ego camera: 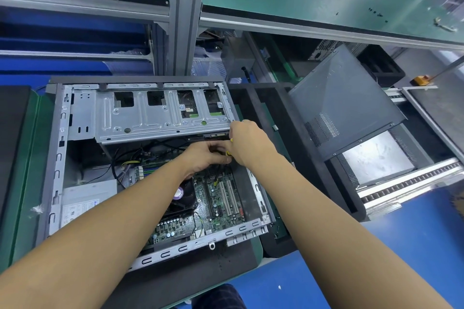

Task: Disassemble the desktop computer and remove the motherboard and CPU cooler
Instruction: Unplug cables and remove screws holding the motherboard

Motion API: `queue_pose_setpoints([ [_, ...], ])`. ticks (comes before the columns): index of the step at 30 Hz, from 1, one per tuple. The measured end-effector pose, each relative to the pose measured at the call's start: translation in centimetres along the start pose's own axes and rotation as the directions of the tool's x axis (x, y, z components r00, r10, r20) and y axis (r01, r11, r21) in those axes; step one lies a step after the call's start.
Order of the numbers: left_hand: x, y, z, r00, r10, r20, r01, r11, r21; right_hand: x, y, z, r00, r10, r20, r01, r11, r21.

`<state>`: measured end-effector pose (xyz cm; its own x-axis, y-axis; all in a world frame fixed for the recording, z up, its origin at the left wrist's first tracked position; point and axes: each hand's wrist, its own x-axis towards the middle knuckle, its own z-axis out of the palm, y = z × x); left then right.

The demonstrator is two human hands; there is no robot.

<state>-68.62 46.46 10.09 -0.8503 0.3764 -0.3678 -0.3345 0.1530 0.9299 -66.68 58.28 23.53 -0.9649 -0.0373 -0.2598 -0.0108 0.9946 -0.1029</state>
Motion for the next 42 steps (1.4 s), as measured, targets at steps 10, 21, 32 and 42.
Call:
queue_pose_setpoints([
  [10,-1.0,-0.3,1.2,0.971,0.199,-0.134,-0.098,0.838,0.537,-1.1,0.6,-0.9,0.997,-0.066,-0.039,0.068,0.996,0.05],
  [21,-2.8,-0.7,0.7,0.982,0.188,0.012,-0.137,0.666,0.733,-3.1,1.3,-4.4,0.986,-0.089,-0.138,0.115,0.976,0.186],
  [32,-4.7,0.5,1.1,0.949,0.294,-0.111,-0.144,0.721,0.678,-5.3,1.5,-5.8,0.979,-0.099,-0.178,0.14,0.961,0.239],
  [42,-7.1,5.9,3.4,0.94,0.336,-0.066,-0.284,0.873,0.395,-6.3,4.5,-9.3,0.933,0.002,-0.36,0.165,0.887,0.432],
])
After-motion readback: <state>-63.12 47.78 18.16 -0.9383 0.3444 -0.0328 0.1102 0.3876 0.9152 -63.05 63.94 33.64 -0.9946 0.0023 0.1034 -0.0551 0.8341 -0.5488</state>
